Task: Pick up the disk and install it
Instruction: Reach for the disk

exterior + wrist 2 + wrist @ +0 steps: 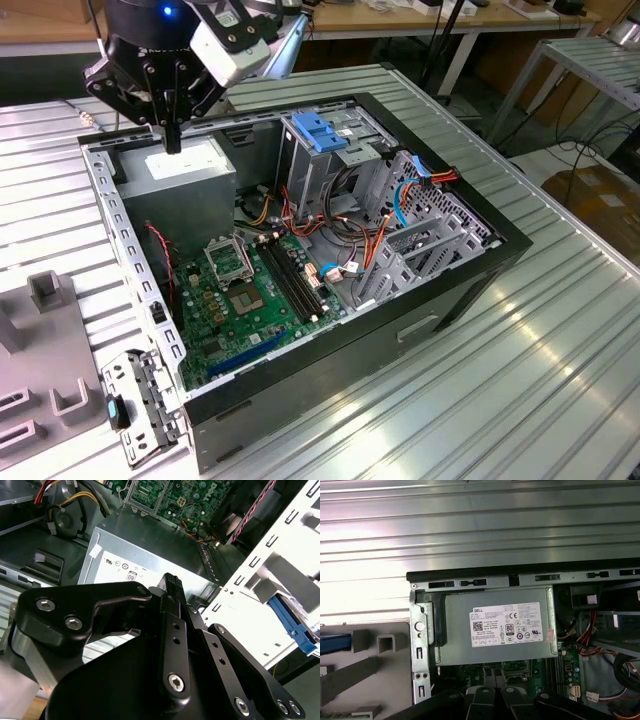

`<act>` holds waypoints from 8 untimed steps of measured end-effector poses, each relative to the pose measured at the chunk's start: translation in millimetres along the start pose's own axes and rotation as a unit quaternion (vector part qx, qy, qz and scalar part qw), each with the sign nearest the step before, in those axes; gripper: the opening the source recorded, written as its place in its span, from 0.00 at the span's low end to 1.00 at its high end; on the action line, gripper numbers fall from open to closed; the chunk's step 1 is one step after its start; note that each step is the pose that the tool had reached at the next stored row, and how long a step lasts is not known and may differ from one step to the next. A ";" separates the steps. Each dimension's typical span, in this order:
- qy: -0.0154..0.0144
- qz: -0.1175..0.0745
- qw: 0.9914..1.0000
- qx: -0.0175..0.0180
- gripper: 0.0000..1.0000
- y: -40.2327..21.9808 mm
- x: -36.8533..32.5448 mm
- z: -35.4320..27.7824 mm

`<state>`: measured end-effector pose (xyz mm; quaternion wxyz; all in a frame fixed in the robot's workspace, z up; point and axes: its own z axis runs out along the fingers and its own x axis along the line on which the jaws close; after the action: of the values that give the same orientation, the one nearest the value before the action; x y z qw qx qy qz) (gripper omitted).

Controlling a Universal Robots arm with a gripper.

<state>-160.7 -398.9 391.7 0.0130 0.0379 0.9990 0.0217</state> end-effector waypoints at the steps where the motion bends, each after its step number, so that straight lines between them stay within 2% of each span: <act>1: 0.000 0.000 1.000 0.000 0.11 0.0 0.2 0.0; 8: 0.000 0.000 1.000 0.000 0.11 -0.1 1.8 0.0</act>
<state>-162.5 -398.9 391.6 0.0130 0.0379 0.9990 0.0217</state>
